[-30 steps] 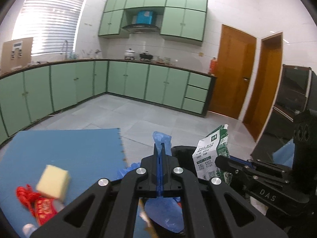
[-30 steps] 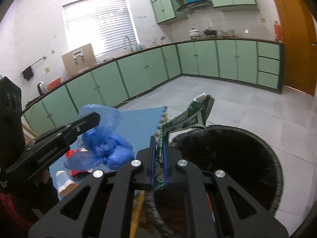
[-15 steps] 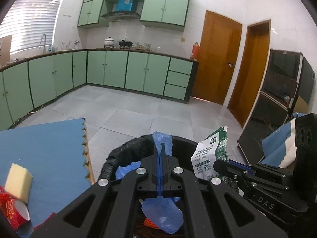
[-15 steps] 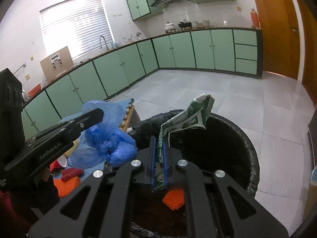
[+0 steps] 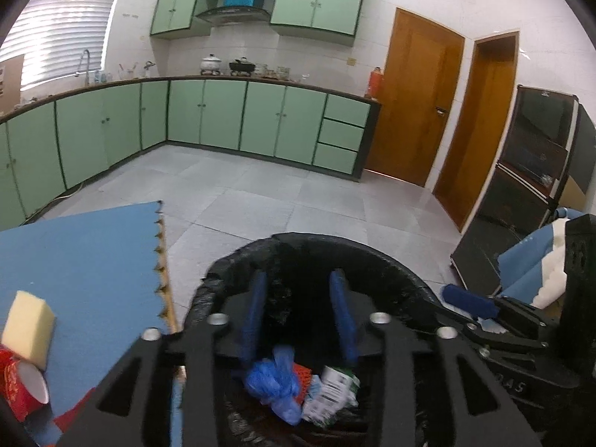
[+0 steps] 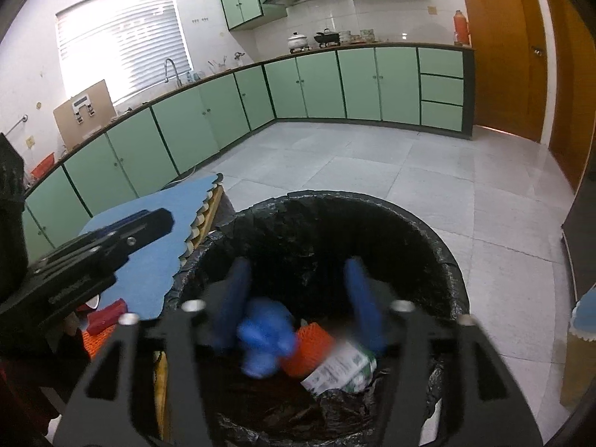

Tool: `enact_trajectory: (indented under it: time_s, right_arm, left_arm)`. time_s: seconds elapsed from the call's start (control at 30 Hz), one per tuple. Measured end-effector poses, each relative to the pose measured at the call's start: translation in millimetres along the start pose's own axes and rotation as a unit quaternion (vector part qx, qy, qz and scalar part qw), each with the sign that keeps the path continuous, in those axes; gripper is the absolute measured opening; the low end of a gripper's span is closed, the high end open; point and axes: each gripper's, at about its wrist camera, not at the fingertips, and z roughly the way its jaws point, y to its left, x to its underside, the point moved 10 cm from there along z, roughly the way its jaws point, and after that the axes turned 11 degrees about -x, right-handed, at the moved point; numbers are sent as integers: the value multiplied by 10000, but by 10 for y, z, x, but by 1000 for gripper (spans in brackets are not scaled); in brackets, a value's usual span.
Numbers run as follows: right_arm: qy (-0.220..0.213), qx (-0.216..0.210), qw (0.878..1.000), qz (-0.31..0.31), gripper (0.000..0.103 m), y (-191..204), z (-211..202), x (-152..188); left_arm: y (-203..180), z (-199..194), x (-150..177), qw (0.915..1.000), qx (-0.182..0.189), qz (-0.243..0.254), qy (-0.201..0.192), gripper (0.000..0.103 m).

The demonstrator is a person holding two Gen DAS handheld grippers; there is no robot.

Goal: Collect trash
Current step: 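Move both tools back over the remaining trash on the mat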

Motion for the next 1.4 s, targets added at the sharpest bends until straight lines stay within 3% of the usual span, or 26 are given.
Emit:
enact_trajectory:
  time_s: [0.1, 0.23, 0.5, 0.8, 1.0, 1.4]
  right_arm:
    - [-22, 13, 10000, -93, 79, 113, 21, -9]
    - [-34, -105, 9997, -219, 89, 321, 80, -27]
    - [-1, -547, 9978, -368, 90, 910, 263, -16]
    - [108, -1032, 9920, -723, 90, 1656, 477, 82]
    - [273, -1238, 9877, -911, 90, 2026, 623, 190]
    - [766, -1531, 9767, -1294, 90, 2538, 993, 567]
  left_arm:
    - [174, -81, -2, 9998, -198, -59, -43, 51]
    - [452, -209, -2, 9986, -506, -141, -108, 57]
    - [1252, -570, 85, 9902, -1330, -386, -207, 59]
    - [2097, -1006, 397, 9740, -2173, -618, -159, 59]
    - [2507, -1202, 580, 9650, -2495, -808, -49, 59]
    - [2921, -1285, 918, 9522, -2877, -1012, 157, 59]
